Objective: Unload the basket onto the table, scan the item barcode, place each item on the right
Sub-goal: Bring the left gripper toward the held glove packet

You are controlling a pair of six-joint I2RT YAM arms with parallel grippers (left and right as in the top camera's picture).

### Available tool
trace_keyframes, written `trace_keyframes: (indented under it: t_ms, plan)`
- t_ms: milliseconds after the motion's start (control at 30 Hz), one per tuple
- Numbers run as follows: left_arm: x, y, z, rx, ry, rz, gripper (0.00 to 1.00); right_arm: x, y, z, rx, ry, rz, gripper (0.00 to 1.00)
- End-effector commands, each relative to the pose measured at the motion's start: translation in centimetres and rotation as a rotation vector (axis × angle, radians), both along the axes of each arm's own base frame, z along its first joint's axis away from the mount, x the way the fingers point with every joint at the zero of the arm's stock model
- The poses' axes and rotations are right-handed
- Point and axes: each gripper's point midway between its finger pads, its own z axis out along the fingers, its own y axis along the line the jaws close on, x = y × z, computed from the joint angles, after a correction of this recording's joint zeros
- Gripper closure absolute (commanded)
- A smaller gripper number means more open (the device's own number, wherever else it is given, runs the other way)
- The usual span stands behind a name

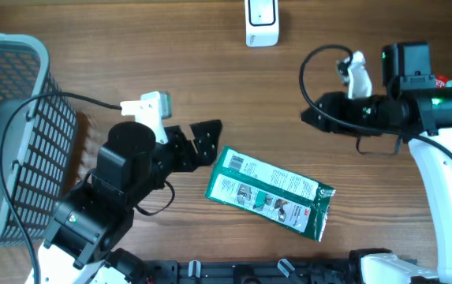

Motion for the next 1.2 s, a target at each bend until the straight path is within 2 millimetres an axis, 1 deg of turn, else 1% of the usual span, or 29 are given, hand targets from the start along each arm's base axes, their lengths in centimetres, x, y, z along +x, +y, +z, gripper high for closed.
trace_keyframes:
  t_ms: [0, 33, 100, 167, 233, 300, 333, 400, 433, 467, 533, 567, 600, 633, 667, 700, 767, 800, 867, 900, 933, 1033, 1067, 1100, 1133, 1167]
  plan:
    - [1.0, 3.0, -1.1, 0.05, 0.026, 0.195, 0.0, -1.0, -2.1, -2.7, -0.192, -0.044, 0.13, 0.01]
    - [0.9, 3.9, -1.9, 0.028, 0.078, 0.271, 0.0, -1.2, -1.5, -3.6, -0.159, -0.042, 0.159, 0.0]
    - [0.5, 5.1, -3.3, 0.01, 0.157, 0.381, 0.0, -1.4, -0.8, -6.3, -0.127, -0.038, 0.206, 0.0]
    - [0.0, 6.3, -4.6, 0.009, 0.223, 0.473, 0.0, -1.8, 0.5, -8.9, -0.059, -0.026, 0.245, 0.01]
    - [-0.5, 7.4, -5.7, 0.007, 0.278, 0.567, 0.0, -2.6, 2.1, -12.2, 0.0, -0.004, 0.285, 0.0]
    - [-0.8, 7.9, -6.3, -0.007, 0.314, 0.623, 0.0, -3.4, 2.8, -15.1, -0.004, 0.038, 0.292, 0.0]
    - [-1.1, 8.2, -6.7, -0.017, 0.338, 0.654, 0.0, -3.8, 3.1, -16.8, -0.024, 0.068, 0.293, 0.0]
    - [-1.6, 8.5, -7.3, -0.036, 0.377, 0.699, 0.0, -3.9, 2.7, -19.7, -0.106, 0.118, 0.27, 0.0]
    - [-1.8, 8.6, -7.4, -0.042, 0.389, 0.712, 0.0, -3.9, 2.5, -20.5, -0.137, 0.135, 0.262, 0.0]
    - [-2.1, 8.8, -7.7, -0.051, 0.407, 0.735, 0.0, -3.9, 2.4, -21.8, -0.175, 0.159, 0.262, 0.0]
    - [-2.3, 8.9, -8.0, -0.059, 0.43, 0.761, 0.0, -4.1, 2.9, -23.3, -0.186, 0.188, 0.286, 0.0]
    - [-2.4, 9.0, -8.3, -0.062, 0.443, 0.775, 0.0, -4.7, 3.2, -24.2, -0.19, 0.226, 0.286, 0.03]
    - [-2.5, 9.0, -8.5, -0.062, 0.454, 0.786, 0.0, -5.2, 3.3, -24.8, -0.194, 0.256, 0.291, 0.12]
    - [-2.6, 9.1, -8.7, -0.062, 0.465, 0.799, 0.0, -6.1, 3.5, -25.7, -0.203, 0.297, 0.311, 0.24]
    - [-2.6, 9.1, -8.9, -0.056, 0.472, 0.802, 0.0, -6.8, 3.7, -26.3, -0.209, 0.328, 0.328, 0.33]
    - [-2.6, 9.0, -9.0, -0.05, 0.476, 0.803, 0.0, -7.3, 4.0, -26.8, -0.215, 0.348, 0.34, 0.44]
    - [-2.5, 9.0, -9.4, -0.036, 0.486, 0.806, 0.0, -7.6, 4.5, -27.1, -0.217, 0.365, 0.34, 0.83]
    - [-2.5, 9.0, -9.5, -0.029, 0.492, 0.807, 0.0, -7.7, 4.8, -27.1, -0.213, 0.36, 0.347, 0.95]
    - [-2.3, 8.9, -9.9, -0.016, 0.501, 0.809, 0.0, -7.2, 5.4, -26.8, -0.182, 0.349, 0.337, 0.95]
    - [-2.3, 8.9, -10.0, -0.01, 0.505, 0.811, 0.0, -6.6, 6.0, -26.5, -0.156, 0.337, 0.323, 0.95]
    - [-2.2, 8.8, -10.2, -0.004, 0.51, 0.812, 0.0, -5.6, 6.5, -26.1, -0.136, 0.32, 0.292, 0.96]
    - [-2.0, 8.7, -10.7, 0.016, 0.524, 0.815, 0.0, -1.0, 7.5, -24.3, -0.092, 0.251, 0.155, 0.95]
    - [-2.1, 8.6, -11.0, 0.028, 0.534, 0.809, 0.0, 0.8, 7.4, -23.7, -0.1, 0.219, 0.108, 0.95]
    - [-2.2, 8.4, -11.4, 0.036, 0.554, 0.802, 0.0, 2.7, 6.5, -23.2, -0.136, 0.19, 0.042, 0.95]
    - [-2.3, 8.1, -11.7, 0.047, 0.573, 0.781, 0.0, 4.0, 5.8, -22.8, -0.165, 0.167, -0.006, 0.95]
    - [-2.3, 7.8, -11.8, 0.051, 0.582, 0.759, 0.0, 4.8, 5.5, -22.3, -0.171, 0.148, -0.022, 0.95]
